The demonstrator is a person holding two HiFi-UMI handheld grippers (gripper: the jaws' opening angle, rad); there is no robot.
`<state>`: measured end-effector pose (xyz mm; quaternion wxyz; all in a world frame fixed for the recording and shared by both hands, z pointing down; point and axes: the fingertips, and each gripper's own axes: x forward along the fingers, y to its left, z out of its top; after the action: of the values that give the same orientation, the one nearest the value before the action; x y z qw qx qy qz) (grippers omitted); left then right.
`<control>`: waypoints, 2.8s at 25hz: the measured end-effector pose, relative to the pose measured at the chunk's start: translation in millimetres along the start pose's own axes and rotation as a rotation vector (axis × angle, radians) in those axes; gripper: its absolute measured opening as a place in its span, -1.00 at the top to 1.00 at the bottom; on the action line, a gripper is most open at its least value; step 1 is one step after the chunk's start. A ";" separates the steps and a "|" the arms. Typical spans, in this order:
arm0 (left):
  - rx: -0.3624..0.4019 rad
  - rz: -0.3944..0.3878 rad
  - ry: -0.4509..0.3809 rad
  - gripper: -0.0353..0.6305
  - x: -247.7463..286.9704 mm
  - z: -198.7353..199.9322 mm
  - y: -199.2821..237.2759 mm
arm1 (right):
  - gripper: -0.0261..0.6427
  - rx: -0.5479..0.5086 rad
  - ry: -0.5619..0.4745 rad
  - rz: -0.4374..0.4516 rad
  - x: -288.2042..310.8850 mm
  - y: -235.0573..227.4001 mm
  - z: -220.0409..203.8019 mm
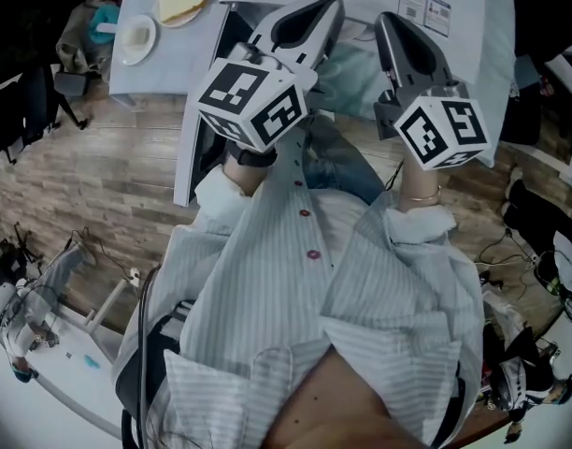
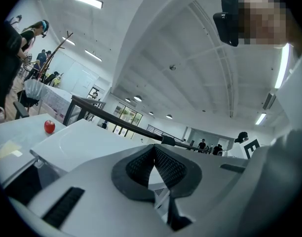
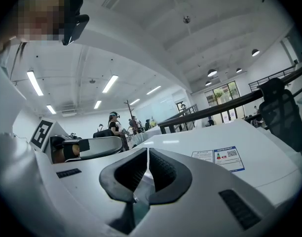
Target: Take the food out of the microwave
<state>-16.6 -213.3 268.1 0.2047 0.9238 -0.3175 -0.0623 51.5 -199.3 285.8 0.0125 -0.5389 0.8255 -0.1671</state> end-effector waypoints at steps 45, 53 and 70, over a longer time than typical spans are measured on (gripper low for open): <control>-0.347 0.201 0.217 0.58 -5.7 -155.5 76.8 | 0.52 0.258 0.237 -0.104 10.0 -42.3 -150.1; -0.399 0.246 0.264 0.58 -7.4 -186.1 91.8 | 0.52 0.303 0.277 -0.144 17.9 -57.6 -176.4; -0.697 0.300 0.246 0.56 2.0 -227.3 118.5 | 0.52 0.503 0.341 -0.160 41.0 -67.3 -228.4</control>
<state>-25.8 -222.2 524.1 0.5492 0.7428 -0.3820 -0.0246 48.1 -200.4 527.3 -0.0064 -0.5462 0.7035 -0.4547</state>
